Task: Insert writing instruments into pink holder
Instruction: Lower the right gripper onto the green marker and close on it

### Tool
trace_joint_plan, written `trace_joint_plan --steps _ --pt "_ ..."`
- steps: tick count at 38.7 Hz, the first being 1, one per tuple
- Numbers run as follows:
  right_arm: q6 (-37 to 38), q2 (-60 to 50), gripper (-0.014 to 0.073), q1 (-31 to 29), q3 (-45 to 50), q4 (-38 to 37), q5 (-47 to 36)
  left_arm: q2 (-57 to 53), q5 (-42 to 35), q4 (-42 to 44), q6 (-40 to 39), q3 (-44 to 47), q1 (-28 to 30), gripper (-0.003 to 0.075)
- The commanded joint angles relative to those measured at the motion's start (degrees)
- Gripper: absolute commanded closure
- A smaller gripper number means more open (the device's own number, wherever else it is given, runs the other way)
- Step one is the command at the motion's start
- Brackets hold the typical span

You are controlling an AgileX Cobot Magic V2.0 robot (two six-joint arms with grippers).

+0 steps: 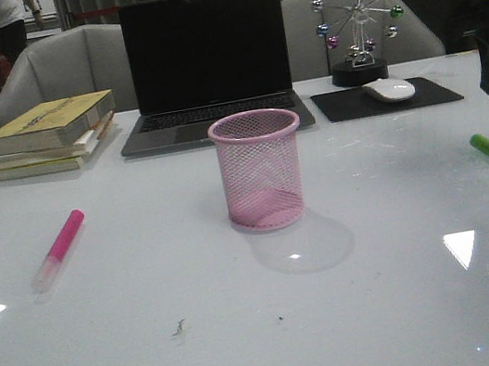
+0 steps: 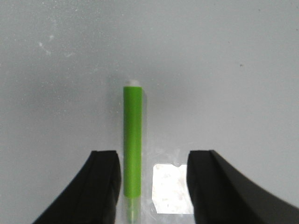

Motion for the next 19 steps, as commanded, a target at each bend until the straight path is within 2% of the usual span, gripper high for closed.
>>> trace_joint_plan --steps 1,19 --pt "-1.1 -0.8 0.0148 -0.4 -4.1 0.9 -0.7 -0.4 -3.9 -0.7 -0.4 -1.9 -0.2 0.0273" --pt "-1.7 4.7 0.0148 -0.4 -4.6 2.8 -2.3 -0.4 -3.8 -0.7 -0.4 -1.9 -0.2 0.0273"
